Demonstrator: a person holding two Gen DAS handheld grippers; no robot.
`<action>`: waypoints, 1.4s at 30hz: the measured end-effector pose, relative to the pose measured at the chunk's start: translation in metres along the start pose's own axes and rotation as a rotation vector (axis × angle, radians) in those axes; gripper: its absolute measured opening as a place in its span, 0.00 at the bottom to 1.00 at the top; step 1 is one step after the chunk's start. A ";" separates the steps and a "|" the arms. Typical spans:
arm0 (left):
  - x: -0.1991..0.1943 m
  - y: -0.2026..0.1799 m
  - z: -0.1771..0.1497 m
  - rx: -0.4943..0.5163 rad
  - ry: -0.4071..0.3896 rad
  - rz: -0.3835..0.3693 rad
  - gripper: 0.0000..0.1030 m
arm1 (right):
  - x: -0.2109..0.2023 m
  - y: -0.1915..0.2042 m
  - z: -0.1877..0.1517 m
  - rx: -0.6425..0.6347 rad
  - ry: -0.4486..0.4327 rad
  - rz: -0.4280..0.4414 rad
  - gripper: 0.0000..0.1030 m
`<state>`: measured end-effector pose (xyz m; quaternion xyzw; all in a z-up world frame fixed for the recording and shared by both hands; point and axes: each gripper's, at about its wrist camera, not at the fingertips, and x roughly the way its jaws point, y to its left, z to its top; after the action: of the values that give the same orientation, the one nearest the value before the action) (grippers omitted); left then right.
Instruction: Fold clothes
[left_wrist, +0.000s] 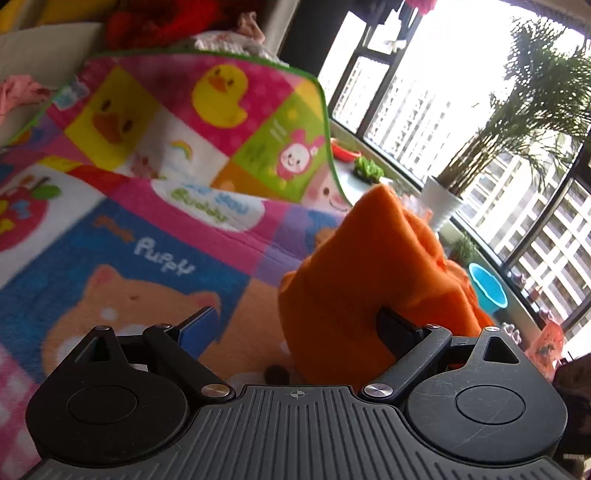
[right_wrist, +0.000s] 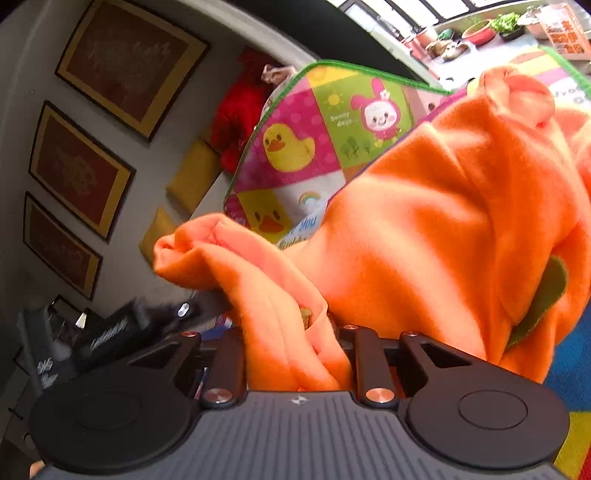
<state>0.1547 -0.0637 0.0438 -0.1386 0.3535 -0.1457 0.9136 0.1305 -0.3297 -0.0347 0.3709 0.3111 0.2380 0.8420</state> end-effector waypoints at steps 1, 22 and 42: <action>0.000 0.002 0.000 -0.002 0.002 0.001 0.93 | 0.001 0.000 -0.003 0.001 0.013 0.010 0.19; -0.113 0.111 -0.013 -0.159 -0.163 0.053 0.96 | 0.034 0.090 -0.049 -0.042 0.220 0.214 0.17; -0.012 0.036 -0.022 0.027 0.041 0.043 0.98 | -0.061 0.136 -0.127 -1.080 -0.100 -0.279 0.76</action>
<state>0.1369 -0.0296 0.0230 -0.1157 0.3733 -0.1335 0.9107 -0.0241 -0.2244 0.0244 -0.1469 0.1507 0.2322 0.9496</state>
